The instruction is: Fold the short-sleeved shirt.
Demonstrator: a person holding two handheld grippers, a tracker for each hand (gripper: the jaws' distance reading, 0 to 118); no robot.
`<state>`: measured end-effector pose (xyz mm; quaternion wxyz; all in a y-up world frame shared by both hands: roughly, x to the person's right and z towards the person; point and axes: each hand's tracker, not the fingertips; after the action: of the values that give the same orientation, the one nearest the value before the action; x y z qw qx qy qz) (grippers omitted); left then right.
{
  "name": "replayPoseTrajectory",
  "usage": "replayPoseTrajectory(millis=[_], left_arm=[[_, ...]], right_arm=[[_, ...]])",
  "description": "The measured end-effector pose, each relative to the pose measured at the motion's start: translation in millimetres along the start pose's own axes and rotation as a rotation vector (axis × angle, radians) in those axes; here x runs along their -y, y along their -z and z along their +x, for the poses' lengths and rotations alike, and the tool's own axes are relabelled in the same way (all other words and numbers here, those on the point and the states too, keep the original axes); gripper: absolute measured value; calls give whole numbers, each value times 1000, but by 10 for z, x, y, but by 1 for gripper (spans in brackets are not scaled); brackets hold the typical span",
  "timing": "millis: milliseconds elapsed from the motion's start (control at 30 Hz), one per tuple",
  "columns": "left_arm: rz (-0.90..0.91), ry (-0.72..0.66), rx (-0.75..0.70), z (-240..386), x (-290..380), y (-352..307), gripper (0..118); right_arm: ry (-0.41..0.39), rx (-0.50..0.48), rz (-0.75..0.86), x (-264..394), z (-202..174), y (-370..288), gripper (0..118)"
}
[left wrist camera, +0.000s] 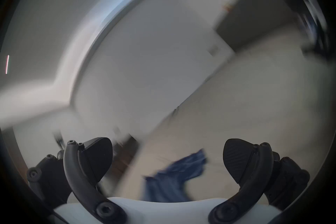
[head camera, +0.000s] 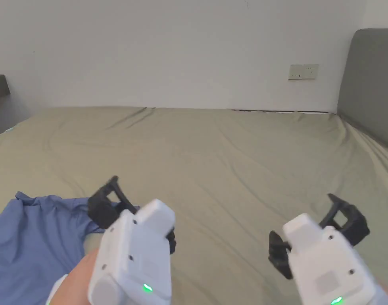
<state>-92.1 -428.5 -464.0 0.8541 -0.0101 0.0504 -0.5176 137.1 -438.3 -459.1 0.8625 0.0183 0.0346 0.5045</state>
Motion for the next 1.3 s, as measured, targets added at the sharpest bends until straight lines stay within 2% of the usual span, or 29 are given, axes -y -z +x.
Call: replayPoseTrajectory(millis=[33,67,100,133,167,200,267,333,367,400,433,500,567,600,633,667,700,733,867,933,1000,1167,1300], left_arm=[[15,167,-3,156,60,-20,118],[8,329,-13,302,120,-32,118],[15,501,-31,465,210,-50,118],[27,568,-43,569,270,-66,117],[14,573,-13,634,324,-63,117],[-9,568,26,662,321,-56,117],[-20,566,38,678,301,-48,117],[-16,525,38,620,262,-70,117],[-43,438,55,580,232,-58,117],[-79,271,91,498,192,-31,117],[-116,57,120,386,191,29,117],[-172,-405,191,19,222,117,117],[-119,-899,224,-400,346,132,117],[-81,-1076,223,-561,440,128,117],[-100,-1163,202,-663,504,146,117],[-109,-1237,178,-735,560,159,118],[-100,-1309,149,-781,611,152,118],[-101,-1346,126,-807,669,153,118],[-167,-1329,78,-810,739,208,118],[-129,-1329,95,-833,763,195,118],[-102,-1292,107,-830,703,171,118],[-17,-1094,64,-749,541,65,118],[4,-1002,34,-664,461,15,118]], right_arm=[[-281,-21,99,0,-202,-60,118],[-461,-32,93,74,-380,-81,118],[-681,-12,113,167,-569,-120,118],[-819,31,143,269,-711,-154,118],[-891,34,172,326,-803,-182,118],[-866,-25,179,331,-831,-197,118],[-782,-118,132,311,-811,-175,118],[-681,-122,102,265,-773,-131,118],[-627,-116,93,234,-731,-114,118],[-475,-120,64,174,-565,-77,118],[-294,-139,33,113,-409,-50,118],[144,-187,-5,74,-13,7,118],[667,-229,36,232,398,9,118],[905,-227,25,341,524,-8,118],[1125,-223,-66,403,603,-12,118],[1142,-126,-75,430,654,1,118],[1137,-100,-88,439,694,5,118],[1088,-60,-68,440,719,1,118],[1010,-41,9,247,708,-146,118],[1036,-46,-25,251,681,-118,118],[1063,-46,-45,259,674,-115,118],[1065,-40,-65,318,638,-63,118],[1062,-36,-61,302,651,-72,118]])
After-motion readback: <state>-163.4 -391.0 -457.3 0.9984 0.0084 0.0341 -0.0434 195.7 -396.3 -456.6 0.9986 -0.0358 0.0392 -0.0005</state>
